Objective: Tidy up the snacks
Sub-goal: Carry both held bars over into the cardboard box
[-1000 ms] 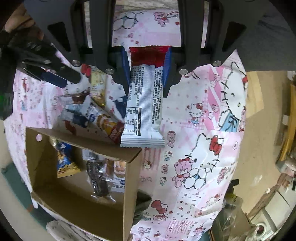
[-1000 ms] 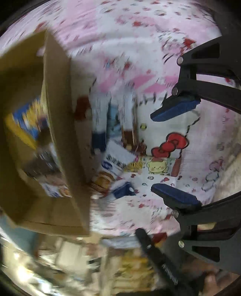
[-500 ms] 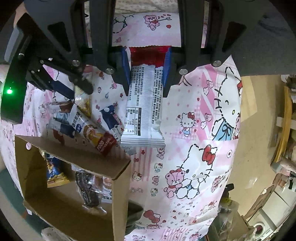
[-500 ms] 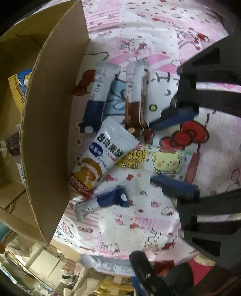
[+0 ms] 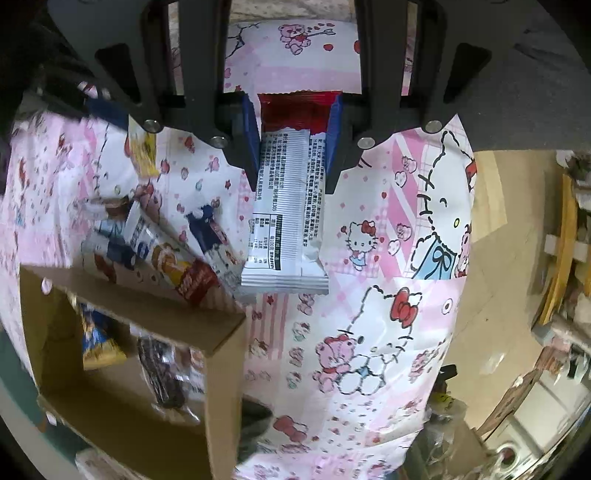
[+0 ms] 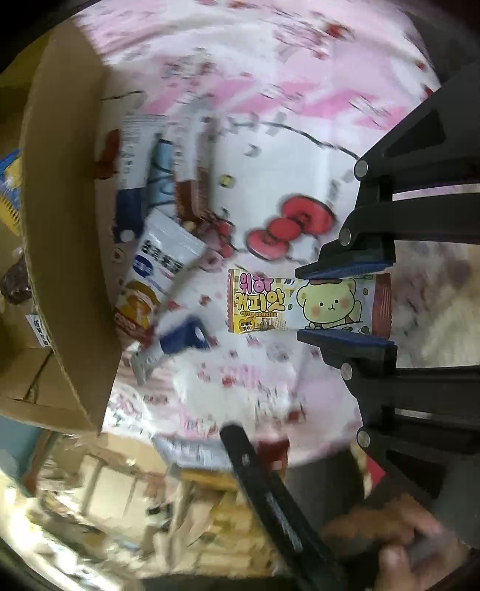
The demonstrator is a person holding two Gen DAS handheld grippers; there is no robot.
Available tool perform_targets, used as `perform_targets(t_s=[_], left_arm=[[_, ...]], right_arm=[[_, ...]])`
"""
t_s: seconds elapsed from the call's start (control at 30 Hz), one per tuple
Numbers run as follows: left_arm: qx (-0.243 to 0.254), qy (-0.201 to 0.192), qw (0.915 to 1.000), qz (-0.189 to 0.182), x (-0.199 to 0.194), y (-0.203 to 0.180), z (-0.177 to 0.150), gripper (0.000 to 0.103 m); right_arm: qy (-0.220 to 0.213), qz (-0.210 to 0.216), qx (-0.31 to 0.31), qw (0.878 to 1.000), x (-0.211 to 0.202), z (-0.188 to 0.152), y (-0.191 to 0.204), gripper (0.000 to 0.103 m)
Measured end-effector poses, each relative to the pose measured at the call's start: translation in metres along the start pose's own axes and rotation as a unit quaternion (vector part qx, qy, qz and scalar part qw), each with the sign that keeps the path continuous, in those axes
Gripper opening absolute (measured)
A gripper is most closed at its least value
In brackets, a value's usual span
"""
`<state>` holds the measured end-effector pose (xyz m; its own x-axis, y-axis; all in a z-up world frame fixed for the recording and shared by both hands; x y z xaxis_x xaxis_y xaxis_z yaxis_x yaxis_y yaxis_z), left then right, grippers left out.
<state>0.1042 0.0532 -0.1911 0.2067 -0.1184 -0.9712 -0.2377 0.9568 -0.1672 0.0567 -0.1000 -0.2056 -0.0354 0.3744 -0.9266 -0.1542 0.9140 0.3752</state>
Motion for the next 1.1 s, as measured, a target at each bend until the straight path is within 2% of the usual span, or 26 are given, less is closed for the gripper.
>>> perform_targets(t_s=[0.17, 0.3, 0.47, 0.63, 0.8, 1.1], left_arm=[[-0.005, -0.025, 0.9997, -0.006, -0.011, 0.0, 0.007, 0.027], [0.006, -0.038, 0.9992, -0.008, -0.016, -0.006, 0.008, 0.027], [0.021, -0.078, 0.9964, -0.026, -0.041, -0.019, 0.009, 0.027], [0.043, -0.11, 0.9919, -0.048, -0.07, -0.037, 0.018, 0.027], [0.062, -0.127, 0.9885, -0.056, -0.087, -0.052, 0.035, 0.027], [0.082, -0.143, 0.9849, -0.055, -0.095, -0.072, 0.073, 0.027]], right_arm=[[-0.035, 0.022, -0.002, 0.999, -0.032, -0.002, 0.003, 0.027], [-0.069, 0.02, -0.007, 0.997, -0.059, -0.002, -0.005, 0.027], [-0.118, 0.036, -0.003, 0.992, -0.094, 0.006, -0.012, 0.027], [-0.19, 0.052, -0.002, 0.98, -0.132, 0.025, -0.017, 0.027], [-0.24, 0.038, 0.002, 0.97, -0.158, 0.047, -0.028, 0.027], [-0.286, 0.045, 0.026, 0.957, -0.185, 0.086, -0.049, 0.027]])
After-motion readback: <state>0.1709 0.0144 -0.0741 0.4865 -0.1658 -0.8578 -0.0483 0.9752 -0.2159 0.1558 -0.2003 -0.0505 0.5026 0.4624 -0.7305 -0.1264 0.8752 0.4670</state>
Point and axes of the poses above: each gripper's, at about its wrist camera, not at the fingertips, and x roughly the way its jaws point, y to its left, z to its top, the point moved 9 cm from there along x, roughly the way its jaws point, and after that the axes turned 8 degrees about -z, right-handed, at the moved point
